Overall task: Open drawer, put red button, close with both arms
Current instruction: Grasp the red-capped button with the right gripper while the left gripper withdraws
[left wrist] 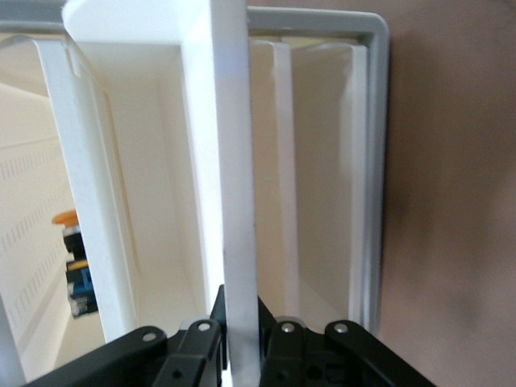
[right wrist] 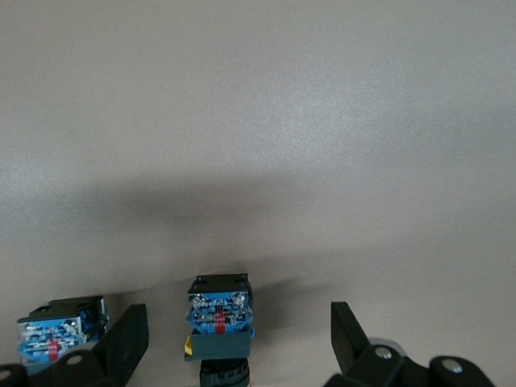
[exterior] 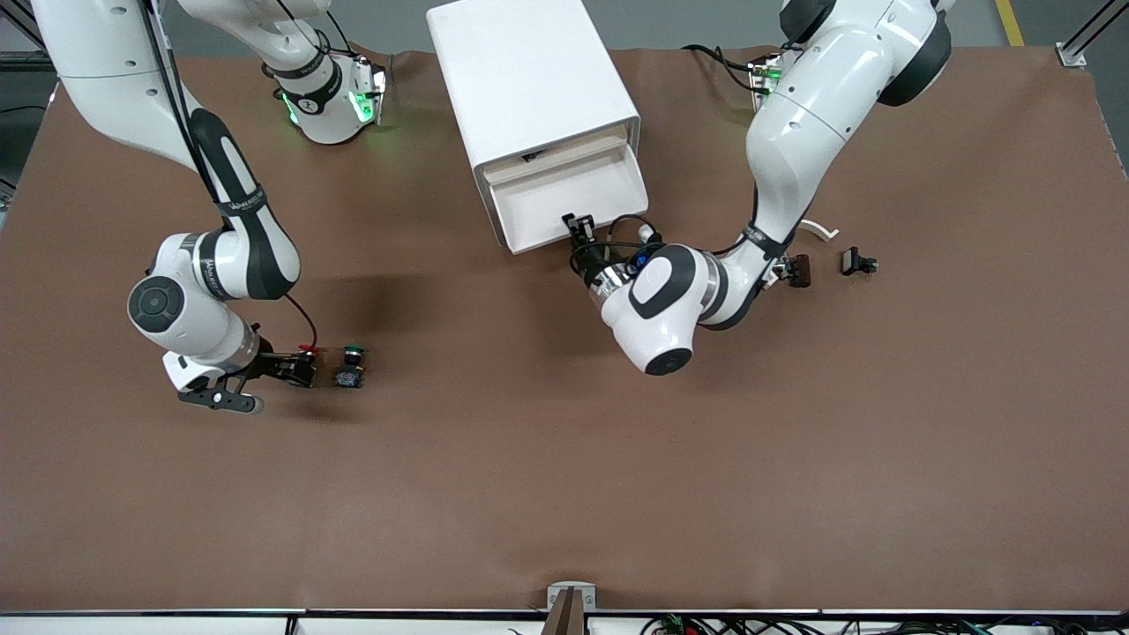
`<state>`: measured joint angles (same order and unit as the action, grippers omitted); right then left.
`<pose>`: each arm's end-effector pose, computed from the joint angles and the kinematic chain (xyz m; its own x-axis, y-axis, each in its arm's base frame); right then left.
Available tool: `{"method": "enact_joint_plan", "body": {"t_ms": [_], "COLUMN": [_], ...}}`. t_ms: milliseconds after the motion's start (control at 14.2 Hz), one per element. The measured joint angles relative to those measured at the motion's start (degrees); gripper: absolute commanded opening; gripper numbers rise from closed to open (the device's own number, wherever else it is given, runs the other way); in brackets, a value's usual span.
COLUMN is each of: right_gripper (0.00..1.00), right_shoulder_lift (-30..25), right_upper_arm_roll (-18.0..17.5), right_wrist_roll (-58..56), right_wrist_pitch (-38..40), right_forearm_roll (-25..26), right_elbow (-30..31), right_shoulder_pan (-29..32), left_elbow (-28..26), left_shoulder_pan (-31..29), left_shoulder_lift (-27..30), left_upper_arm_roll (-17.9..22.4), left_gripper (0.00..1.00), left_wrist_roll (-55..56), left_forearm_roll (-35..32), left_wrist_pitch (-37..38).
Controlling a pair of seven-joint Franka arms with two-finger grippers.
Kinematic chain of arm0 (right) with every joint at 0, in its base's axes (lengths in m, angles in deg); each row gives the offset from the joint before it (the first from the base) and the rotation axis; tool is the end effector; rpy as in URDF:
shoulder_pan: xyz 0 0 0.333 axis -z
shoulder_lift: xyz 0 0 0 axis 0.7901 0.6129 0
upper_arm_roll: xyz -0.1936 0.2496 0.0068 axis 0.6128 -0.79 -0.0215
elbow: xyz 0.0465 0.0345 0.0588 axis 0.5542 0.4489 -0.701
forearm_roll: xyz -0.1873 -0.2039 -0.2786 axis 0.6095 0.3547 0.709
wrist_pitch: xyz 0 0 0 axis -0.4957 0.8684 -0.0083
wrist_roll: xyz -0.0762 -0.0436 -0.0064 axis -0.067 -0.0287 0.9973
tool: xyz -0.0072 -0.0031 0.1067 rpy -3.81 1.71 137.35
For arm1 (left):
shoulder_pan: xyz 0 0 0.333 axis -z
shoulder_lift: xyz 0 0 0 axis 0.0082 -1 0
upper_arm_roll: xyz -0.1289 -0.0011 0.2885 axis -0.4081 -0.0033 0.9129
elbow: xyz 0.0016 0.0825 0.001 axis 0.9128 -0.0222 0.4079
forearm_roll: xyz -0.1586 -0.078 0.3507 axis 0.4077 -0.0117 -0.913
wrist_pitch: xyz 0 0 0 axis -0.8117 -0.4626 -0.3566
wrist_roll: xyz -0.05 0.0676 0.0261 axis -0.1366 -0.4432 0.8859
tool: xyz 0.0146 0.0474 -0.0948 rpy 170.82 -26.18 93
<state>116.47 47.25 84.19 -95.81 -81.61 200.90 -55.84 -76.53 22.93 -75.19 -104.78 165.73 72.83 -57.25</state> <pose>0.6078 0.0105 0.2130 0.9859 -0.1635 0.0370 -0.1646 -0.9859 0.0303 0.5040 -0.4531 0.2125 -0.4166 0.9046 -0.0901 0.3847 0.0857 -0.9191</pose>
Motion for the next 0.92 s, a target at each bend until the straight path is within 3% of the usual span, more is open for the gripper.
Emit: {"method": "enact_joint_plan", "body": {"t_ms": [141,635,706,776,918], "right_gripper": [1.00,1.00,0.93,0.72,0.06], "right_shoulder_lift": [0.5,3.1,3.3,3.3,3.1], "right_upper_arm_roll": [0.0,0.1,0.1,0.1,0.0], "right_wrist_roll": [0.0,0.2,0.3,0.7,2.8], "right_wrist_pitch": [-1.1,-11.9,-12.2,-12.2,-10.0], "right_forearm_roll": [0.0,0.0,0.0,0.0,0.0], "right_elbow": [0.2,4.6,5.0,5.2,5.0], "right_shoulder_pan": [0.0,0.0,0.0,0.0,-0.3], "left_elbow": [0.2,5.4,6.3,6.8,7.5], "left_shoulder_pan": [-0.4,-0.7,-1.2,-2.0,-3.2], "left_shoulder_lift": [0.0,0.0,0.0,0.0,0.1], "left_upper_arm_roll": [0.0,1.5,1.8,1.9,2.5], "left_gripper": [1.00,1.00,1.00,1.00,1.00], "left_wrist_roll": [-1.3,-5.7,-5.7,-5.7,-6.0], "left_forearm_roll": [0.0,0.0,0.0,0.0,-0.1], "left_wrist_pitch": [-0.6,-6.1,-7.0,-7.2,-7.4]}}
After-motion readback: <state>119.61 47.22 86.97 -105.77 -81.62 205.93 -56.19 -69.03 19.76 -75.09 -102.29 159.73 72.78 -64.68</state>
